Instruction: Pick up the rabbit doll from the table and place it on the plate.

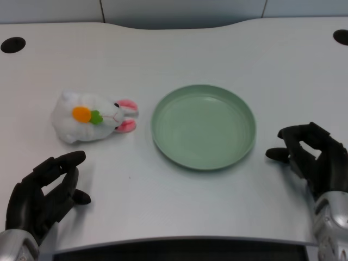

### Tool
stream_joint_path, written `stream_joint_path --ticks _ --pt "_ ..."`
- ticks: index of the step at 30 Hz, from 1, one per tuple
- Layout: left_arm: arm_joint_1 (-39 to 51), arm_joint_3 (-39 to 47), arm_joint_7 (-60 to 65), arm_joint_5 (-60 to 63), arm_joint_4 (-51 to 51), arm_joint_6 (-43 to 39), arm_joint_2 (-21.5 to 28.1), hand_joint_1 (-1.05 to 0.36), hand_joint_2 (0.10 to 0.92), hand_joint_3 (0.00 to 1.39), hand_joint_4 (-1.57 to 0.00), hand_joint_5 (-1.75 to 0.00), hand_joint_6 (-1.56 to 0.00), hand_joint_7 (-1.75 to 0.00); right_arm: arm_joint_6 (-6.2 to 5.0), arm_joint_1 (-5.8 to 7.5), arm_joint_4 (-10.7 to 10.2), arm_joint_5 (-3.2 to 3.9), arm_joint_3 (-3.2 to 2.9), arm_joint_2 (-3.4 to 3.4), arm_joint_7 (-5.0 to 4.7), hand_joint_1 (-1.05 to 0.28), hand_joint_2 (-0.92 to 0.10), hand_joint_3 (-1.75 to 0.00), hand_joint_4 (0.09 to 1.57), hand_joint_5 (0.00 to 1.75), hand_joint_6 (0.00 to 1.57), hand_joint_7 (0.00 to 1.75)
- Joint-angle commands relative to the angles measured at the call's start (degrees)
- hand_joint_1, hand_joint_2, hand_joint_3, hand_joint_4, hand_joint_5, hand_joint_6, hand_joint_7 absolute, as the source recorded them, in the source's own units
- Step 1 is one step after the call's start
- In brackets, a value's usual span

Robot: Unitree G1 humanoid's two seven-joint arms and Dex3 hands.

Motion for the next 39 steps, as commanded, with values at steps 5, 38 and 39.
stream_joint_path --ticks 5,38,39 --pt "1.0 -0.2 0.1 0.4 0.7 1.1 -0.2 -0.51 0.921 0.49 -0.53 -1.51 -0.60 -0.56 0.68 -0.02 -0.4 0.01 -0.20 -0.11 -0.29 -0.76 -0.92 -0.14 0.84 0.88 0.80 1.21" --pt "2.1 -0.4 -3.5 0.0 -0.1 -2.5 -0.3 -0.49 0.921 0.51 -0.50 -1.51 -0.59 -0.58 0.21 0.25 -0.7 0.01 0.02 0.39 -0.12 -0.77 -0.92 -0.13 0.85 0.88 0.82 1.20" --pt "2.4 -0.4 -4.0 -0.2 -0.6 -3.9 -0.5 -0.49 0.921 0.50 -0.50 -1.51 -0.59 -0.58 0.41 0.27 -0.9 -0.03 0.07 0.44 -0.24 -0.77 -0.92 -0.14 0.85 0.88 0.82 1.20"
